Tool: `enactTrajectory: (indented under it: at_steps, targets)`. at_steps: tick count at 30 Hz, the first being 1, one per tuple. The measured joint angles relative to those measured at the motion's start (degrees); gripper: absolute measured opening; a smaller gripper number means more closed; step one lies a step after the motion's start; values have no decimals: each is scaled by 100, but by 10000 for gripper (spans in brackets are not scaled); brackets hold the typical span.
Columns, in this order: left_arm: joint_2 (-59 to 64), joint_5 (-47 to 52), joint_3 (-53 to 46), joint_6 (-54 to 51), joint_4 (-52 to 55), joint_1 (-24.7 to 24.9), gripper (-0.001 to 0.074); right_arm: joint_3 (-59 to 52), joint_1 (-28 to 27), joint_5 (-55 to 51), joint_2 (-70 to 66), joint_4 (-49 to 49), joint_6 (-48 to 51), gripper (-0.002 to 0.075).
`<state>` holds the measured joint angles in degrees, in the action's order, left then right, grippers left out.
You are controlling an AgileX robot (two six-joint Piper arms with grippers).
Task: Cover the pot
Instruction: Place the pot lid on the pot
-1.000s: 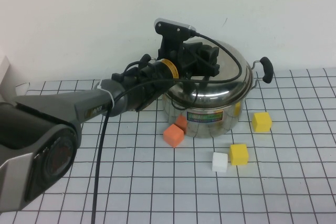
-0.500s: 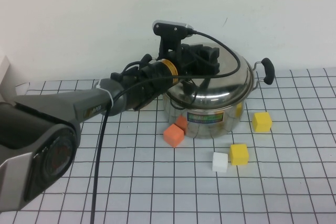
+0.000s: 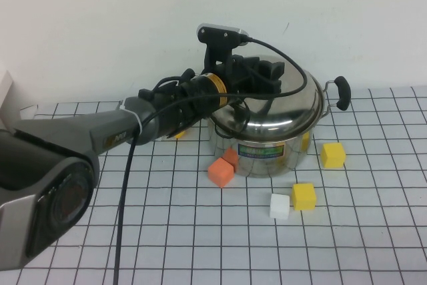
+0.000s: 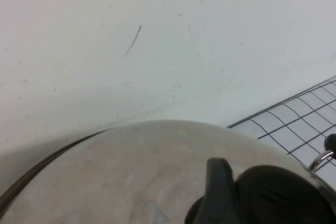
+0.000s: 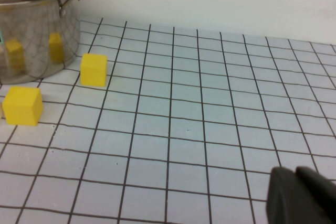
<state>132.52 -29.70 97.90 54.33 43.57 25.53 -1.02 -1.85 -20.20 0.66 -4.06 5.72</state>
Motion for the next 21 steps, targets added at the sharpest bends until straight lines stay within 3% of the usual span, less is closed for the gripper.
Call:
enactTrajectory:
  at_steps: [16,21]
  targets:
    - [-673,370,0,430,359,-177,459,0,0,0,0,0,0,9]
    - [-999,384,0,1367,1344,-460,457,0,0,0,0,0,0,9]
